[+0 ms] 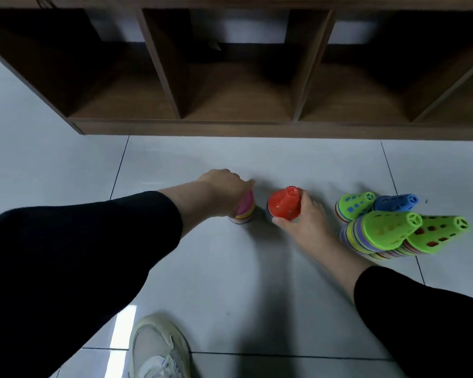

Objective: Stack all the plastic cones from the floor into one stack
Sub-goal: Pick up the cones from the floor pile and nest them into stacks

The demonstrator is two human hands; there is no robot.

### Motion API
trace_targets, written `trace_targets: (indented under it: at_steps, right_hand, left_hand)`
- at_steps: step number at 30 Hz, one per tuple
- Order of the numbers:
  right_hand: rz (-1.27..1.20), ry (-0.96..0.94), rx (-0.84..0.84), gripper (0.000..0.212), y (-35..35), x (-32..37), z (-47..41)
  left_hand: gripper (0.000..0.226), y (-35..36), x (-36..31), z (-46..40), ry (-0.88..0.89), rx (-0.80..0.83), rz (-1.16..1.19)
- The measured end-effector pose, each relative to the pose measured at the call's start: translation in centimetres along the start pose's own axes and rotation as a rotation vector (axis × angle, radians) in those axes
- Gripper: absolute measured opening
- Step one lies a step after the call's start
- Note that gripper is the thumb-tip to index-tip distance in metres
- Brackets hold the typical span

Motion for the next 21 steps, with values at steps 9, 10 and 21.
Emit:
trace_targets:
  at_steps: [9, 10, 21]
  right_hand:
    - [-0.101, 0.025, 0.162, 0.096, 0.1, -0.9, 0.5]
    - [-0.115, 0.028, 0.162, 0.096, 0.1, -1.0, 0.6]
    - [-0.438, 0.047, -0.232, 0.035, -0.2, 1.3, 5.5]
  left_hand:
    - [0.066, -0.9, -1.8, -1.5, 0.112, -0.078, 0.211]
    - [0.067, -0.6, -1.6, -1.5, 0.129, -0.112, 0.299]
    - [0.105, 9.0, 0.3, -0.1, -0.155, -0.192, 1.305]
Point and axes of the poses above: each hand's wrist, its own z-axis away from the middle knuckle, its own y-axis out of the palm, x = y × z, the point moved 3 cm from there along -z, towards the middle knuckle, and after that the axes turned 8 degrees about x, right-handed, at the moved point
